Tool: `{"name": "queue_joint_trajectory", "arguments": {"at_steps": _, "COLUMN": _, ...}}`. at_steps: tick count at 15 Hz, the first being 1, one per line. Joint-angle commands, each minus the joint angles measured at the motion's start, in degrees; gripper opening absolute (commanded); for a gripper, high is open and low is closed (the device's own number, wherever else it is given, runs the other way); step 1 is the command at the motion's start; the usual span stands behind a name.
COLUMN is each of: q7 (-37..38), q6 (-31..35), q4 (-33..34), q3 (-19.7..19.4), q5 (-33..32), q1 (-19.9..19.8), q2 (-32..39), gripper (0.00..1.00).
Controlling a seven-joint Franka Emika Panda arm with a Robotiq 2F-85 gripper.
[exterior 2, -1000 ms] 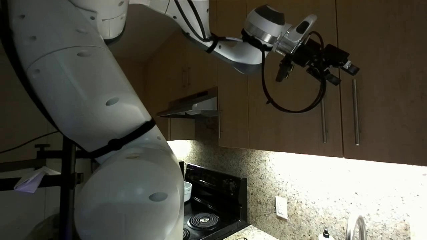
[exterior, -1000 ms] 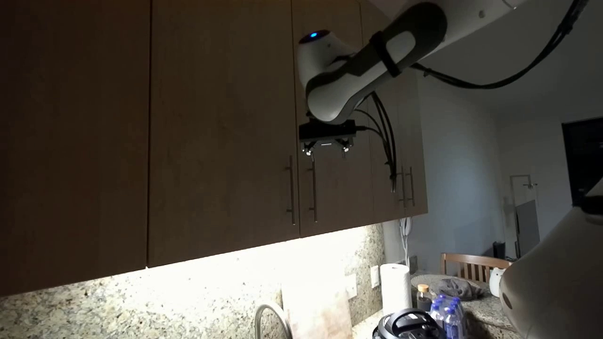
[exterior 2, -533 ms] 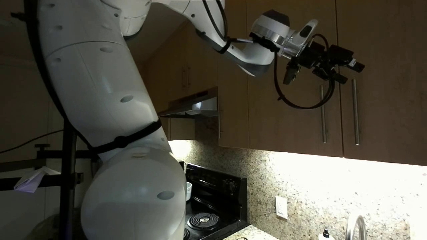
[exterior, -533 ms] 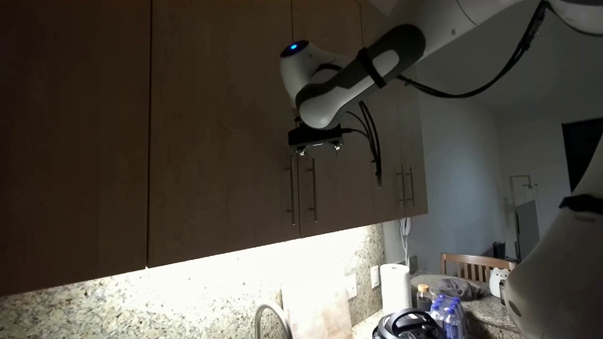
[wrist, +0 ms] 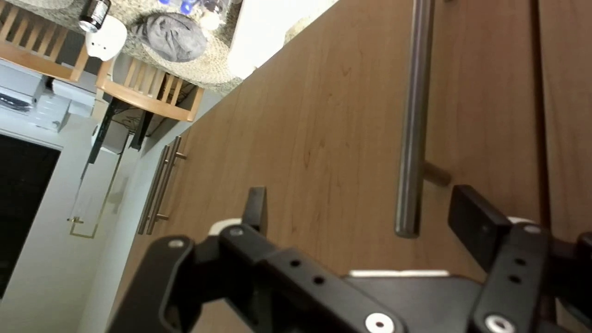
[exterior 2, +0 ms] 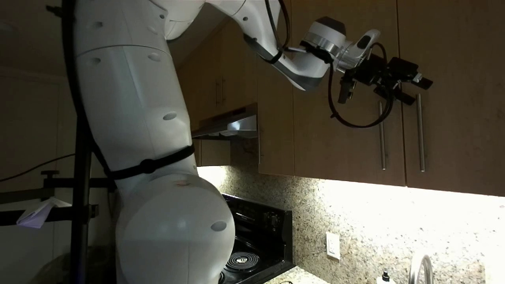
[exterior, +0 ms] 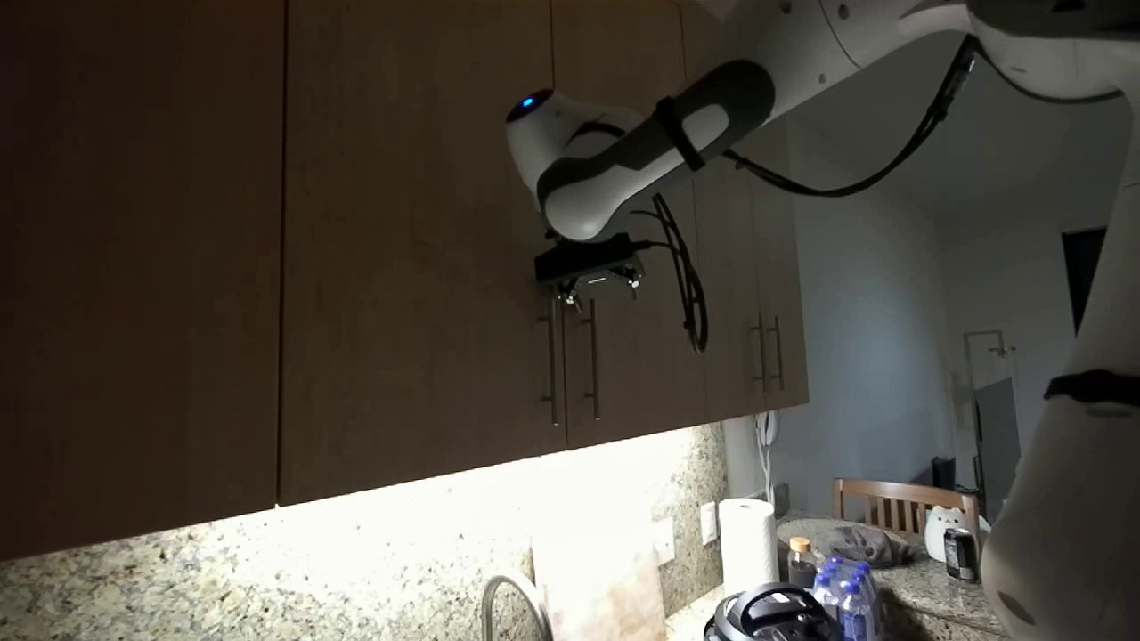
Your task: Open the top right cabinet door
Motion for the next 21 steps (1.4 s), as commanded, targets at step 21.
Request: {"name": "queue_joint_trajectory", "arguments": {"at_steps": 21, "q7": 18.2, "q6": 1.7, "q4": -2.0, "q3": -6.6, "q5": -10.0, "q1": 5.4, "q2": -1.9, "gripper": 1.0}}
